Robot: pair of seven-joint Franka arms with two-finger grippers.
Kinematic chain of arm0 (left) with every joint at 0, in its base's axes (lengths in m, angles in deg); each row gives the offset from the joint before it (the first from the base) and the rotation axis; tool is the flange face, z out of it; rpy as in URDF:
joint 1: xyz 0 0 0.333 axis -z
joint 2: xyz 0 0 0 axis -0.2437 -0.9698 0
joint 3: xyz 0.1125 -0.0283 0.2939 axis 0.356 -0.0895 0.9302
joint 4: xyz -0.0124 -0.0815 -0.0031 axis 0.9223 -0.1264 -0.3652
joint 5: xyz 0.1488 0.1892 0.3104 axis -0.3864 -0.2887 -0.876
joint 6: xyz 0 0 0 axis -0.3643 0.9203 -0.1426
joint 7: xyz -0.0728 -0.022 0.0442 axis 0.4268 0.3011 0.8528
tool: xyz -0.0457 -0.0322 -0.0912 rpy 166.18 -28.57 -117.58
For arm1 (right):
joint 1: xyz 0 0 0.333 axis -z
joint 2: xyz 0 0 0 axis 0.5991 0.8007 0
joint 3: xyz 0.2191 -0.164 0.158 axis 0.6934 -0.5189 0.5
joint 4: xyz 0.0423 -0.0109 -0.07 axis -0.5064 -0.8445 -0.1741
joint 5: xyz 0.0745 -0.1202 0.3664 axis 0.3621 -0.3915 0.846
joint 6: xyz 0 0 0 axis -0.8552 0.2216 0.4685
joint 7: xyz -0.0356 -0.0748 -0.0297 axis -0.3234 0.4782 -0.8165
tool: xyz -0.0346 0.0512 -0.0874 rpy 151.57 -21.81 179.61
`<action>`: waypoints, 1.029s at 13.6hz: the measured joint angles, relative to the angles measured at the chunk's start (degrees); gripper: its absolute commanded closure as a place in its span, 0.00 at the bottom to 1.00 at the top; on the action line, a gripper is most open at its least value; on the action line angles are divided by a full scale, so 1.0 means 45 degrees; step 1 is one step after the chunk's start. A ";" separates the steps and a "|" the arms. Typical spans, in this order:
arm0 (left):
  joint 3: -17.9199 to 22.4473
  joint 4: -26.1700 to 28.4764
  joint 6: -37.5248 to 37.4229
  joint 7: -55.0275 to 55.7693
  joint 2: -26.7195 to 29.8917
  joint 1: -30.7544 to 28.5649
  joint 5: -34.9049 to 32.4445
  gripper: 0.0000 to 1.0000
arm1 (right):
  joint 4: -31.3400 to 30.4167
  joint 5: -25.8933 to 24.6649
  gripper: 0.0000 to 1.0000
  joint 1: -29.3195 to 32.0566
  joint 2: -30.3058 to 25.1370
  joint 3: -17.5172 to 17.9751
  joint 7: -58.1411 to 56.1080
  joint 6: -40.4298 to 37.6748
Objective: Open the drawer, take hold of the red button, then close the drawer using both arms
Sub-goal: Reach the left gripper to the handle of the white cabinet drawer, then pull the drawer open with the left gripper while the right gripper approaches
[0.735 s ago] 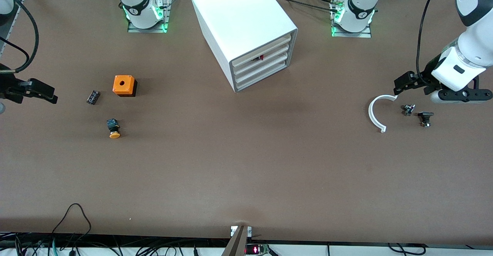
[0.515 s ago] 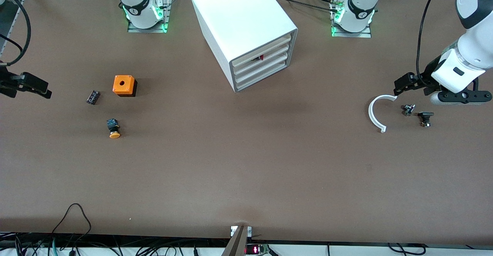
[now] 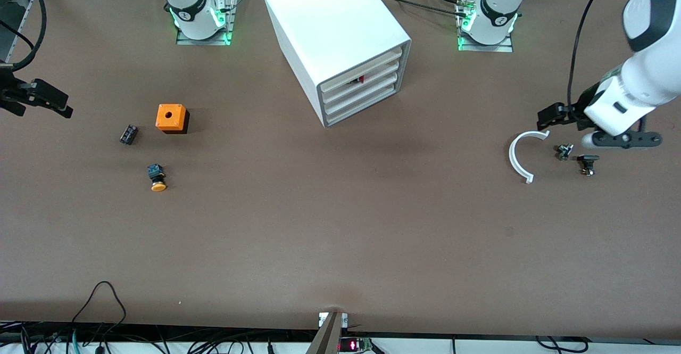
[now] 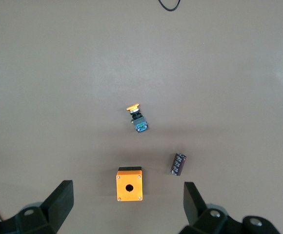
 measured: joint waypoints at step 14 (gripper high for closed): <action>-0.4237 0.4242 0.2541 -0.0618 -0.3286 0.1570 0.8027 0.00 | -0.0199 0.0978 0.00 -0.1500 0.0669 0.0345 -0.0024 0.0661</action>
